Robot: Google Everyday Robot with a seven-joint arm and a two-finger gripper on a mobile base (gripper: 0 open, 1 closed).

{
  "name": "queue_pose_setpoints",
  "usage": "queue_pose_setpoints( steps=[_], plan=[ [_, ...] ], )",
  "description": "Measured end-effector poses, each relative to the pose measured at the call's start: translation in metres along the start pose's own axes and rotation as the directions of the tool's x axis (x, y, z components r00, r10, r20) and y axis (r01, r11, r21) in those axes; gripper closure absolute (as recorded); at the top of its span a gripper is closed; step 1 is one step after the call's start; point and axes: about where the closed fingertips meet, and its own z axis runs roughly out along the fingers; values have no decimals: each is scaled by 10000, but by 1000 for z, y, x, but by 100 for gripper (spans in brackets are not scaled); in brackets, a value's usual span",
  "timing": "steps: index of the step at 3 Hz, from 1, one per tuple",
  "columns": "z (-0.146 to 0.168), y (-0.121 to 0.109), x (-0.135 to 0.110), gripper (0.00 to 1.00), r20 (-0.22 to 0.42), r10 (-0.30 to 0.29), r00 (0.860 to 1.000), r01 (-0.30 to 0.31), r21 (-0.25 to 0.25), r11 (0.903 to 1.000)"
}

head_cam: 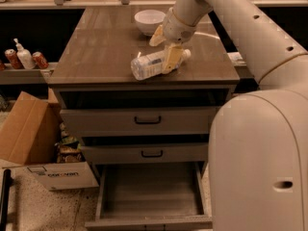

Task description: Place blue plastic bottle into bottom drawer

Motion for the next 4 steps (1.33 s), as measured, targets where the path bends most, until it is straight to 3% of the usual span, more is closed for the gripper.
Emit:
queue_pose_setpoints(
  steps=[2,3,4],
  plan=[
    [14,1,2,87,169,162,9997,-158,-233,9996],
    [-13,14,2,100,57,300,9995,-300,104,9995],
    [-49,42,1,100,-167,637,9978,-632,294,9976]
  ],
)
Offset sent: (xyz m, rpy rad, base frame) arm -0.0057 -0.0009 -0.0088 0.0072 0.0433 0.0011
